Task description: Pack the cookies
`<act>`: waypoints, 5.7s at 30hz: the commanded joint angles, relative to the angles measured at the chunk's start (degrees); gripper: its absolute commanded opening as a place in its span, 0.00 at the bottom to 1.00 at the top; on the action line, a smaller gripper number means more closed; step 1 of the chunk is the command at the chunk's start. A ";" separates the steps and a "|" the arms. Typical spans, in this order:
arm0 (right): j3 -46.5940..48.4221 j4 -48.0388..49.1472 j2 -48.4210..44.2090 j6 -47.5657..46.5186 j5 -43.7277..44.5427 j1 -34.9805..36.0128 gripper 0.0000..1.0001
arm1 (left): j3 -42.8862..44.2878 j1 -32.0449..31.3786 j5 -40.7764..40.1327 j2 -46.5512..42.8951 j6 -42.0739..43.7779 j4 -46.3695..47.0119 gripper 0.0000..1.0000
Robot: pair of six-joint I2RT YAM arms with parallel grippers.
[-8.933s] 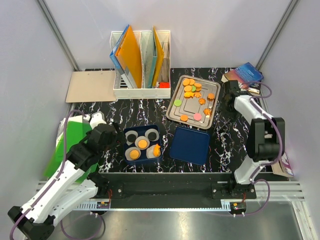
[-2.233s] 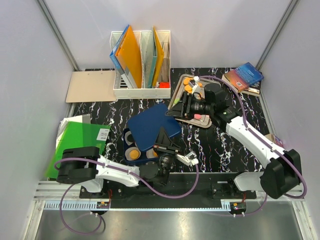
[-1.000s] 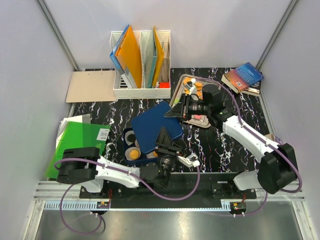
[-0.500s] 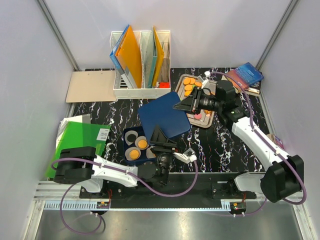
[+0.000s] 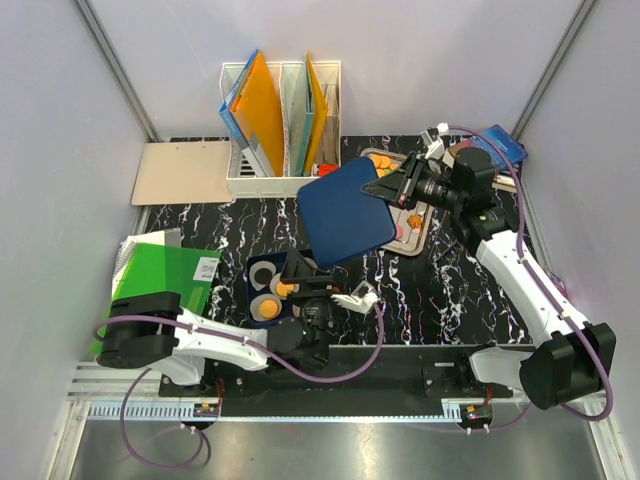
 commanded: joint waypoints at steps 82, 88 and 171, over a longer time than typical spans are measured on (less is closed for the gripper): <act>-21.66 47.30 18.23 16.98 3.01 6.96 0.00 | -3.55 77.24 80.03 -31.61 -142.89 -96.77 0.18; -24.65 59.51 23.32 22.60 3.45 7.04 0.00 | -8.47 77.33 82.40 -31.52 -145.44 -95.19 0.10; -32.48 78.44 42.86 23.14 17.96 19.52 0.60 | -17.88 76.63 90.40 -33.19 -150.98 -84.99 0.01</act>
